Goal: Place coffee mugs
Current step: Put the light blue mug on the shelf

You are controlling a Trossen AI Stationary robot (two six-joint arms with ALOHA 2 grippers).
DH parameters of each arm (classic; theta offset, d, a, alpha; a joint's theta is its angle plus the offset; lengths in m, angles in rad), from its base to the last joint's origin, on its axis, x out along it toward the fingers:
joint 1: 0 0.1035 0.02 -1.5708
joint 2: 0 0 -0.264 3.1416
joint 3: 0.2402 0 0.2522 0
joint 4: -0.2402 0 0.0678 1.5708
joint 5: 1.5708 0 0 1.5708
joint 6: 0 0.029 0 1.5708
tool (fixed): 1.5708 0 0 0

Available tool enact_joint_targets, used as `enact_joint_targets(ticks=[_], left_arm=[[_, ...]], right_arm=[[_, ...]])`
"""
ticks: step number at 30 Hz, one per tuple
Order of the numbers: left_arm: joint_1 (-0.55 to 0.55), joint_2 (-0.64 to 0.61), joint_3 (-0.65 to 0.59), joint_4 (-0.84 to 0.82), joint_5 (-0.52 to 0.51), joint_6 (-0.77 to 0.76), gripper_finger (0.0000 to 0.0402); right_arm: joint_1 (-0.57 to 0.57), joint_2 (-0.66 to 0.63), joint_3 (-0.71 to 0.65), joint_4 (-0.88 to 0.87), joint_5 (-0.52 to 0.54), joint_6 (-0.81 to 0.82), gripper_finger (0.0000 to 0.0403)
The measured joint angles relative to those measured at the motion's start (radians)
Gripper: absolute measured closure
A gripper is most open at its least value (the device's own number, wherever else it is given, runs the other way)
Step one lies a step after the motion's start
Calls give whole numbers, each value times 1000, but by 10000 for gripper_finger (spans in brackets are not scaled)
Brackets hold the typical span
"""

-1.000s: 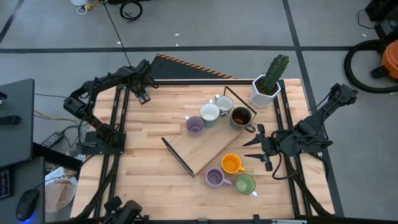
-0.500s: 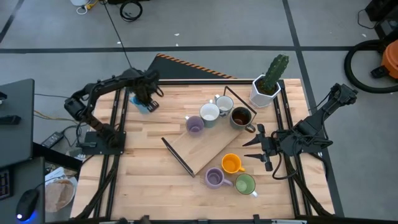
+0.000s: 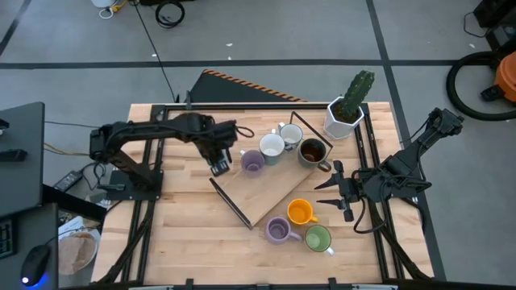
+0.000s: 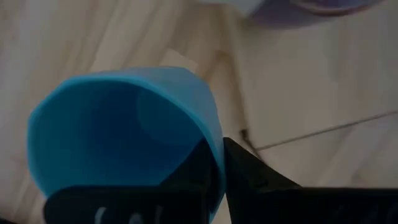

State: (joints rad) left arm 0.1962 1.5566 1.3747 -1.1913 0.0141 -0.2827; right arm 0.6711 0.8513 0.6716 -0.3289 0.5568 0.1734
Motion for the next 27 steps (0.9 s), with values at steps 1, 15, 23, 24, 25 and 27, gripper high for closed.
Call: enact_joint_targets(ticks=[1,15,23,24,25,27], left_arm=[[-16,0,11,-7,3,-19,376],[-204,17,45,71,74,-209,375],[-261,58,44,141,73,-262,375],[-267,68,44,142,73,-264,375],[-273,78,44,149,69,-265,375],[-282,95,44,165,66,-268,375]], right_arm=[[0,0,0,-1,0,-1,212],[-3,0,0,1,27,-30,212],[-21,0,0,21,18,-39,212],[-21,0,0,22,17,-39,212],[-21,-1,0,24,15,-39,212],[-21,0,0,25,12,-42,212]])
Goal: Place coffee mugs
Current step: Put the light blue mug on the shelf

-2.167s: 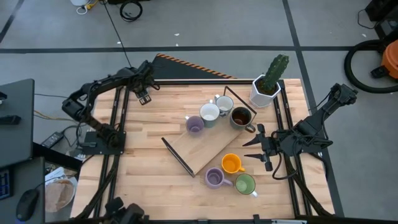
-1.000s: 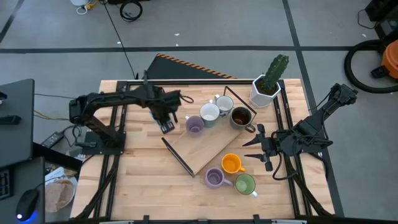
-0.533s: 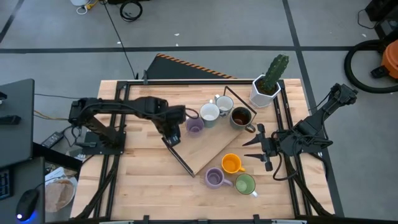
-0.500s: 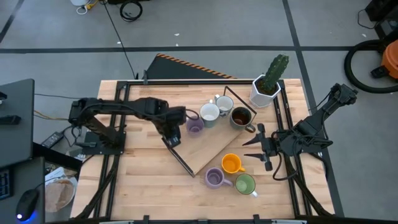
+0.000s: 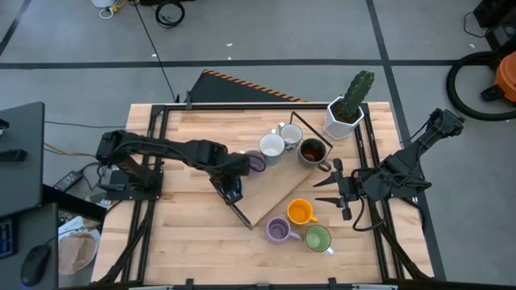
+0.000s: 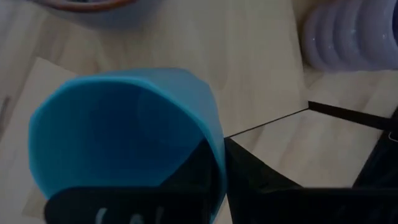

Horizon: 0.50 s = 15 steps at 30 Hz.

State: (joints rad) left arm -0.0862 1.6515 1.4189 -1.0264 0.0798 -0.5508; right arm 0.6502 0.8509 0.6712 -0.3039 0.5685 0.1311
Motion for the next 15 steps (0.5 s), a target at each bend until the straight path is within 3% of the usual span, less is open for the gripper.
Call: enact_joint_targets(ticks=[15], left_arm=[[-19,33,0,29,-21,22,360]], right_arm=[[0,0,0,4,-15,3,212]])
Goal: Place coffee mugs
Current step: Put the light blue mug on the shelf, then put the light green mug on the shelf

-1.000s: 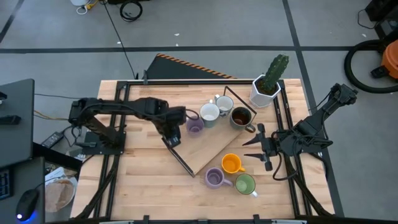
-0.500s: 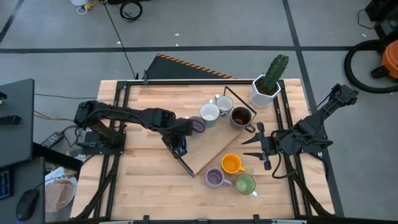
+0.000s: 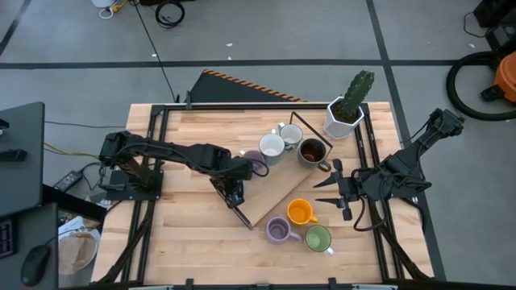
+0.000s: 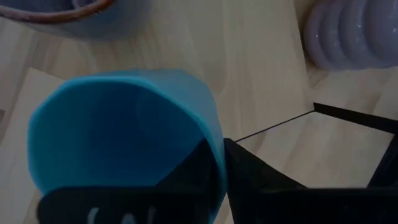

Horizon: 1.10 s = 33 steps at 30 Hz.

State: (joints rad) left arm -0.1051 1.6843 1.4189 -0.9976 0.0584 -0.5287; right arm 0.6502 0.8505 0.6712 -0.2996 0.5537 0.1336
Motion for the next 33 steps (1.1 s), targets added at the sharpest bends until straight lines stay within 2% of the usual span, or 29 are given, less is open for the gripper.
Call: enact_joint_targets(ticks=[10,20,23,25,28,33], left_arm=[[0,0,0,59,-4,17,292],[1,0,10,56,52,40,285],[1,0,60,39,42,108,285],[1,-4,89,29,1,180,285],[7,-25,96,24,-77,281,285],[50,-45,95,2,-122,391,285]], right_arm=[[0,0,0,-1,-9,19,212],[0,14,0,14,-73,75,212],[-3,61,0,54,-73,66,212],[-7,108,10,51,-77,54,212],[-16,183,50,18,-80,62,212],[-30,299,145,-89,-137,111,212]])
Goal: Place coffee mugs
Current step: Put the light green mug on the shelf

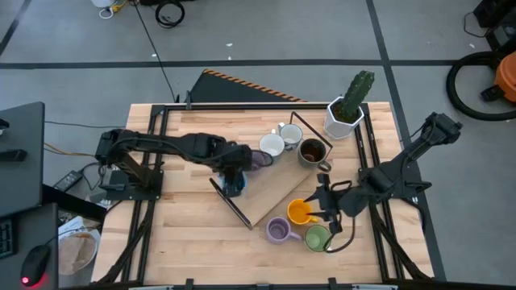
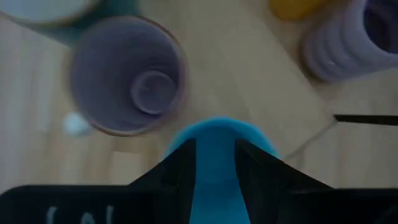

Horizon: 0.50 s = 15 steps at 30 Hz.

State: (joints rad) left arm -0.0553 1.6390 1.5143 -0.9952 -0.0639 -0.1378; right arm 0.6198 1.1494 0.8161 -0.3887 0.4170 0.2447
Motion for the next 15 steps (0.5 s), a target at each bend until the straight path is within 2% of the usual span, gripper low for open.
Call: enact_joint_targets(ticks=[3,7,15], left_arm=[[23,-27,-17,14,-51,75,285],[61,-85,-108,106,-70,170,285],[111,-230,-220,219,-71,286,285]], right_arm=[[-7,54,50,-42,-23,23,212],[-24,110,104,-88,-83,73,212],[-32,224,287,-323,-175,357,212]])
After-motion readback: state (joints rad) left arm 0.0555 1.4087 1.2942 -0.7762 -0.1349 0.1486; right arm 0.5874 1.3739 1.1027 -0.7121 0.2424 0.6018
